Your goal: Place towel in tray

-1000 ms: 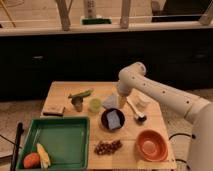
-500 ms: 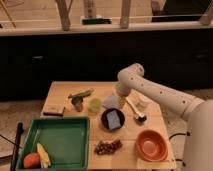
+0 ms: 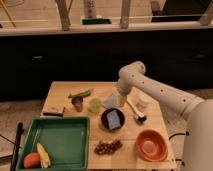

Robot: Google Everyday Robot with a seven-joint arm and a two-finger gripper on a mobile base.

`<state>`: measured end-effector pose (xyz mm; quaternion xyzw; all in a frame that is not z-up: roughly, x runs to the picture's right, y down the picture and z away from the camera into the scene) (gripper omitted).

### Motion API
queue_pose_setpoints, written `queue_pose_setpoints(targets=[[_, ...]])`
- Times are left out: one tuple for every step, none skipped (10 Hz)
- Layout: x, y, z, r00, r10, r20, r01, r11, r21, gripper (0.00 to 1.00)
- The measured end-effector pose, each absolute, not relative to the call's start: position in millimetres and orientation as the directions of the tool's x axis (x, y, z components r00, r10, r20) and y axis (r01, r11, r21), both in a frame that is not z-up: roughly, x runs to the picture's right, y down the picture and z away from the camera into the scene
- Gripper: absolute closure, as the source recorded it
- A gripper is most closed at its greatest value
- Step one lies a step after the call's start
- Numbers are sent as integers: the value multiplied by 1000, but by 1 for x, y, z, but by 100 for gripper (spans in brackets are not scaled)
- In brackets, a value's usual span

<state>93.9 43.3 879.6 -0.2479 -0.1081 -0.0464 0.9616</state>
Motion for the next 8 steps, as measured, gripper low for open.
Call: queue_pose_setpoints(targets=[[89, 42, 884, 963, -77, 260, 196, 859, -473, 20], [89, 43, 888, 953, -114, 281, 243, 842, -482, 20], [90, 47, 895, 937, -163, 309, 304, 815, -493, 20], [88, 50, 900, 921, -202, 333, 353, 796, -493, 20], [82, 55, 905, 895, -255, 365, 416, 773, -480, 20], [81, 63, 909, 868, -310, 388, 474, 750, -461, 20], [80, 68, 913, 851, -343, 397, 506, 738, -447, 20], [75, 74, 918, 837, -368, 405, 531, 725, -438, 20]])
